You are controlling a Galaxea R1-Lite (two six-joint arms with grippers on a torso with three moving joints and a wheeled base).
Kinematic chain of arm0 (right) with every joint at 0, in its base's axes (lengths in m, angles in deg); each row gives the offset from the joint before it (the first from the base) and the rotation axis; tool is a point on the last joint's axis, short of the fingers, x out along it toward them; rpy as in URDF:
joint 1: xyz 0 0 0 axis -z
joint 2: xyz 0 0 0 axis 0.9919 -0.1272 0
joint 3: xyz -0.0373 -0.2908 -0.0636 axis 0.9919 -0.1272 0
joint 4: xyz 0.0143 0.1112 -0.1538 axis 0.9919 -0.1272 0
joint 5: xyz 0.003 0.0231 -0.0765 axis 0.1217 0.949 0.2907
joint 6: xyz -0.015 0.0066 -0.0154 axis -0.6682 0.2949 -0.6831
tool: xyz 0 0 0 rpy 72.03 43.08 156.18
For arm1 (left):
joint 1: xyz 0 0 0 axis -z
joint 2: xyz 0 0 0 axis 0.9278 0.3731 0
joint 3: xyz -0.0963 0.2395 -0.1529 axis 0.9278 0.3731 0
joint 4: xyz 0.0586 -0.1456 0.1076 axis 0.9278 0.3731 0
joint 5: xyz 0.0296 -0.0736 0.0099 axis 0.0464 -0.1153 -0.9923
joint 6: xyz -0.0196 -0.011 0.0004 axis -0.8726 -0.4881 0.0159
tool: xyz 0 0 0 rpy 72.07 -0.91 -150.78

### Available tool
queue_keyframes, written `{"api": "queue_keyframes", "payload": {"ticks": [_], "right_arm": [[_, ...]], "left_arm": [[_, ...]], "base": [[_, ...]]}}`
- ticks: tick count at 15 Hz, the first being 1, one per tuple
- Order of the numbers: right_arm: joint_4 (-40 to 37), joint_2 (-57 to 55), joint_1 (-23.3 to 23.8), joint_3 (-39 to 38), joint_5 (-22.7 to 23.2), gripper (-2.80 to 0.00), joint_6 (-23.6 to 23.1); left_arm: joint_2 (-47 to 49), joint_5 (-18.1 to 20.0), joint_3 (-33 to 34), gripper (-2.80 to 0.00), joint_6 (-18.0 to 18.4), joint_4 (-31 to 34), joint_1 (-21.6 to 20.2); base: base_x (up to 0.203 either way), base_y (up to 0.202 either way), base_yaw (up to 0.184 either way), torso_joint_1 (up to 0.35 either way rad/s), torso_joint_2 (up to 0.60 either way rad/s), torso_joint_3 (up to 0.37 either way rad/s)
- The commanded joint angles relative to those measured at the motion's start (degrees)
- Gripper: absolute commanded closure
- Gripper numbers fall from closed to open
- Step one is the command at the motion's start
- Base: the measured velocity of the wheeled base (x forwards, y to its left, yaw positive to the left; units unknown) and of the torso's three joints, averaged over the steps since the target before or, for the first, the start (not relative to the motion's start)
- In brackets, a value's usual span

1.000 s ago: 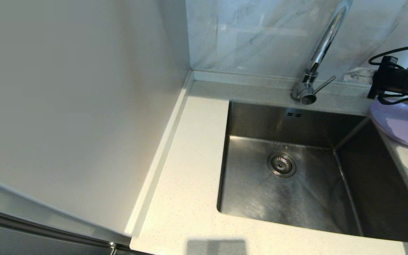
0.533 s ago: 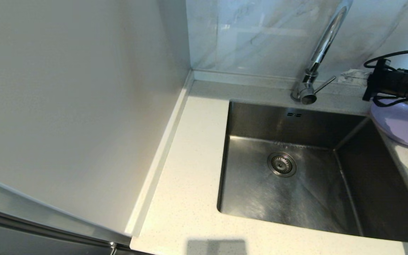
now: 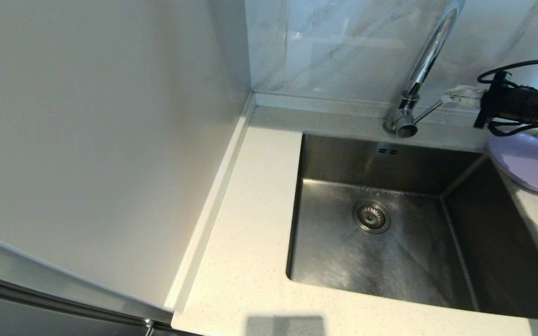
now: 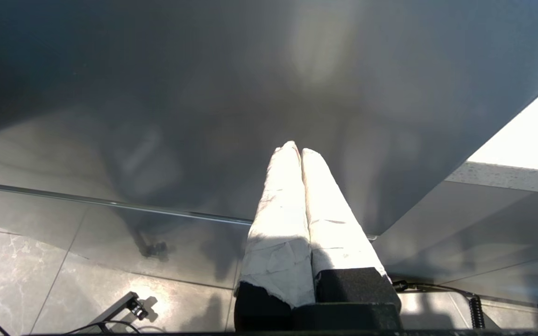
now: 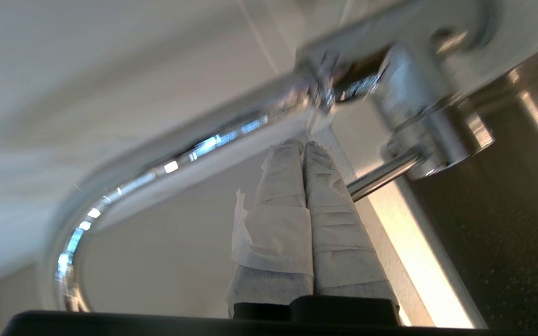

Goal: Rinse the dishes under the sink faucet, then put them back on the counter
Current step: Turn on the faucet

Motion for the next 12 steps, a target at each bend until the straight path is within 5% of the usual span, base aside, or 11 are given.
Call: {"api": "queue_keyframes", "payload": {"ticks": [1, 12], "right_arm": [[0.07, 0.95, -1.38, -0.39, 0.32, 0.00, 0.47], [2.28, -1.33, -2.48, -0.10, -2.15, 0.00, -0.15]], "left_arm": [[0.00, -0.01, 0.00, 0.00, -0.01, 0.02, 0.00], [0.00, -0.01, 0.00, 0.00, -0.01, 0.02, 0.00]], "base": [[0.000, 0.000, 0.000, 0.000, 0.00, 0.000], [0.000, 0.000, 0.000, 0.000, 0.00, 0.000]]}}
